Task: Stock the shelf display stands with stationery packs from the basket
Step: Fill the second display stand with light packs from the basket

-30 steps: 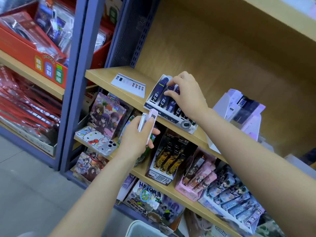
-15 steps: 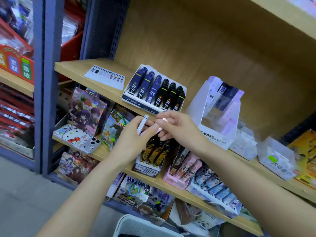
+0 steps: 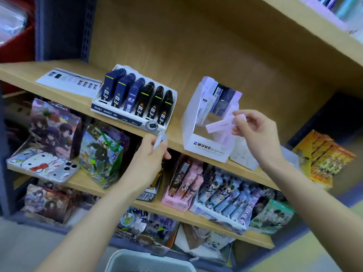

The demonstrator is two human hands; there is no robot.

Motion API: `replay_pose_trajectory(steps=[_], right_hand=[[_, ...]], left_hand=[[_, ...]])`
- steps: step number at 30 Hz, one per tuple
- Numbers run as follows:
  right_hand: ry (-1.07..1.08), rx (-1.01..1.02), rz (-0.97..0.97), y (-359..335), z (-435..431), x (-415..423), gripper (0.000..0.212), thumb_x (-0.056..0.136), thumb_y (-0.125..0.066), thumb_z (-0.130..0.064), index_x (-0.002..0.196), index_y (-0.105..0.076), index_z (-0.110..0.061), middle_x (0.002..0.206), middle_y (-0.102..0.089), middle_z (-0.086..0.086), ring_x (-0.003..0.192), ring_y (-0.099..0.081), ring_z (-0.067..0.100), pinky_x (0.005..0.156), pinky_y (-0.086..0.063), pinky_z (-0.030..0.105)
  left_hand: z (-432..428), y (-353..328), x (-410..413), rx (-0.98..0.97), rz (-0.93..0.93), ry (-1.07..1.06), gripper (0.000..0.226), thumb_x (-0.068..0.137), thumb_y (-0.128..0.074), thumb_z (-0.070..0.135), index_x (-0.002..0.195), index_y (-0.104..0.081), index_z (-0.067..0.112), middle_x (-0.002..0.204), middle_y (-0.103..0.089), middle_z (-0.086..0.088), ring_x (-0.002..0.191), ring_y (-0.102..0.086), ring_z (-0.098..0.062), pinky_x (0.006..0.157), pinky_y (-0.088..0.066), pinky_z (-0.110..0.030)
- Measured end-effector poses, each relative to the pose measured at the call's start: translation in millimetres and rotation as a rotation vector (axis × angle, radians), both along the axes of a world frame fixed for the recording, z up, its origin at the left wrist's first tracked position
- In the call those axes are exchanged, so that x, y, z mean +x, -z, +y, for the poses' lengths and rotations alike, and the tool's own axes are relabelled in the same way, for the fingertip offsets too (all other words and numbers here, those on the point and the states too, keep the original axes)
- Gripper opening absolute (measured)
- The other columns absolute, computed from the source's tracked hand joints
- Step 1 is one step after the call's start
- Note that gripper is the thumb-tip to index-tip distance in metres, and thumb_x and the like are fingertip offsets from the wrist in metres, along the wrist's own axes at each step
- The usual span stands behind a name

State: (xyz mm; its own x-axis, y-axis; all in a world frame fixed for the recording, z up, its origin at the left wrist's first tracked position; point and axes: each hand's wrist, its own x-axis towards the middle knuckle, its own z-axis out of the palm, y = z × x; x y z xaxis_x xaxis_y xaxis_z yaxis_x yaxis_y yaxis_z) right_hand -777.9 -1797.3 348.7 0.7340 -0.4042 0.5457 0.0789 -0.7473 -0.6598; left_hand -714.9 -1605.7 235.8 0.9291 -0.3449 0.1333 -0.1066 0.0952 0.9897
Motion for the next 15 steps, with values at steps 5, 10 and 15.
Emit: replay_pose_trajectory(steps=[5,10,15], right_hand=[[0.157,-0.241,-0.109,-16.4,-44.4,14.1,0.012,0.091,-0.055,-0.010,0.101,-0.059,-0.015,0.080,-0.061,-0.009,0.066,-0.060,0.003,0.066,-0.049,0.013],[0.144,-0.417,-0.026,-21.9,-68.1,37.5,0.010,0.090,-0.055,-0.011,0.099,-0.059,-0.014,0.083,-0.061,-0.003,0.073,-0.054,0.009,0.070,-0.045,0.020],[0.102,-0.551,0.140,-29.1,-75.8,56.1,0.013,0.089,-0.056,-0.006,0.099,-0.063,-0.009,0.078,-0.061,-0.003,0.066,-0.054,0.000,0.074,-0.046,0.022]], left_hand=[[-14.8,0.3,-0.9,0.013,-0.099,0.050,0.017,0.098,-0.046,0.032,0.086,-0.055,0.023,0.069,-0.060,0.010,0.041,-0.035,-0.008,0.045,-0.028,-0.021],[-29.6,-2.9,-2.5,0.010,-0.067,0.067,0.022,0.097,-0.047,0.030,0.087,-0.057,0.013,0.066,-0.059,0.008,0.039,-0.032,-0.005,0.048,-0.025,-0.025],[-39.6,-8.7,-1.7,-0.049,0.056,0.089,0.010,0.097,-0.045,0.015,0.087,-0.047,0.014,0.056,-0.061,0.009,0.036,-0.031,-0.008,0.039,-0.026,-0.019]])
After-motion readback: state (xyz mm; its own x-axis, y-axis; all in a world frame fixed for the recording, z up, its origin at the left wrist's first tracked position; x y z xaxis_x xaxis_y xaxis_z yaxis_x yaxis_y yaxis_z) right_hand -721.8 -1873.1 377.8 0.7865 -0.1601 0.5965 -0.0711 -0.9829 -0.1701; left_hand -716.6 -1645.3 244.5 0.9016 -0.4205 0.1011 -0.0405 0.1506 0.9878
